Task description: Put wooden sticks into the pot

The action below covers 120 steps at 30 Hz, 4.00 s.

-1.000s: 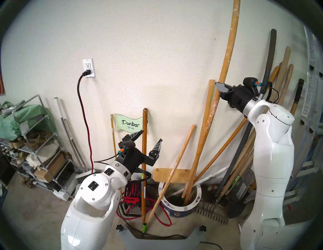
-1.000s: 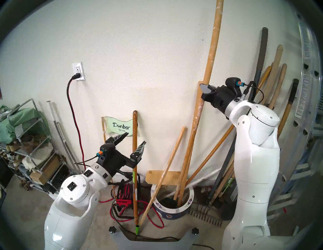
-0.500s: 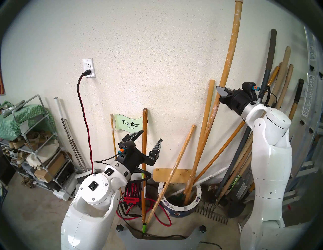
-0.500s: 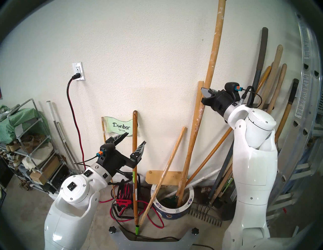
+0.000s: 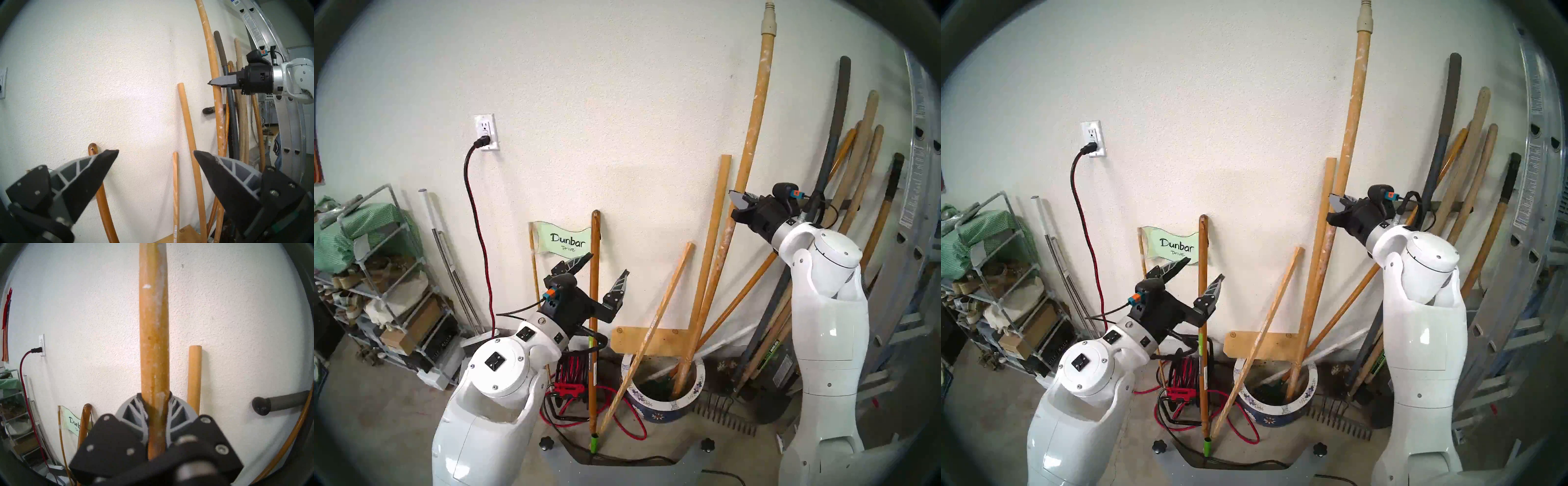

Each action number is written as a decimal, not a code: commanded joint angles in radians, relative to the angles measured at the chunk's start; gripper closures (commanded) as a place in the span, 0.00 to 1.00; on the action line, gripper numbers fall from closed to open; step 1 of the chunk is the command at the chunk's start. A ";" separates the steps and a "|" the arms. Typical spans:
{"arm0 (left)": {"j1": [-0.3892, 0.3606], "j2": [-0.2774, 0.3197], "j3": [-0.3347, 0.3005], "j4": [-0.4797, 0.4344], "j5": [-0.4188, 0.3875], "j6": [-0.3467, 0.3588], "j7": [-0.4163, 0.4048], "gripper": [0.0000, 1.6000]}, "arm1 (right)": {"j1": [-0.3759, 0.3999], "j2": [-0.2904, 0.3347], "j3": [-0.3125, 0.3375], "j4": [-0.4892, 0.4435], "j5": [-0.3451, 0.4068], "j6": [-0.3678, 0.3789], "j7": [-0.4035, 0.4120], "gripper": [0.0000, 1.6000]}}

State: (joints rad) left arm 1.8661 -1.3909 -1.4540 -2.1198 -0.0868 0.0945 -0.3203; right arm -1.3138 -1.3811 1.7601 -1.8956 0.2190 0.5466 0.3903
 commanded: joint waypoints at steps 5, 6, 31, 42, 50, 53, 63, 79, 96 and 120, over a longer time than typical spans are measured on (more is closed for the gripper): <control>0.000 0.000 0.000 0.000 0.000 0.000 0.000 0.00 | -0.001 -0.014 -0.009 0.028 -0.012 -0.027 -0.010 1.00; 0.000 0.000 0.000 0.000 0.000 0.000 0.000 0.00 | -0.004 -0.015 -0.010 0.031 -0.014 -0.031 -0.011 1.00; 0.000 0.000 0.000 0.000 0.000 0.000 0.000 0.00 | -0.077 -0.052 -0.030 0.062 -0.033 -0.024 -0.041 1.00; 0.000 0.000 0.000 0.000 0.000 0.000 0.000 0.00 | -0.092 -0.048 -0.036 0.085 -0.034 -0.027 -0.050 1.00; 0.000 0.000 0.000 0.000 0.000 0.000 0.000 0.00 | -0.104 -0.043 -0.043 0.101 -0.040 -0.032 -0.053 1.00; 0.000 0.000 0.000 0.000 0.000 0.000 0.000 0.00 | -0.105 -0.042 -0.048 0.111 -0.044 -0.036 -0.053 1.00; 0.000 0.000 0.000 0.000 0.000 0.000 0.000 0.00 | -0.113 -0.050 -0.055 0.134 -0.057 -0.040 -0.060 1.00; 0.000 0.000 0.000 0.000 0.000 0.000 0.000 0.00 | -0.153 -0.064 -0.050 0.172 -0.071 -0.053 -0.069 1.00; 0.000 0.000 0.000 0.000 0.000 0.000 0.000 0.00 | -0.186 -0.068 -0.059 0.202 -0.088 -0.055 -0.085 1.00; 0.000 0.000 0.000 0.000 0.000 0.000 0.000 0.00 | -0.085 -0.101 -0.114 0.406 -0.120 -0.116 -0.120 1.00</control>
State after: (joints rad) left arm 1.8661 -1.3909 -1.4540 -2.1198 -0.0868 0.0945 -0.3204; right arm -1.4348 -1.4619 1.6772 -1.5826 0.1079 0.4353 0.2775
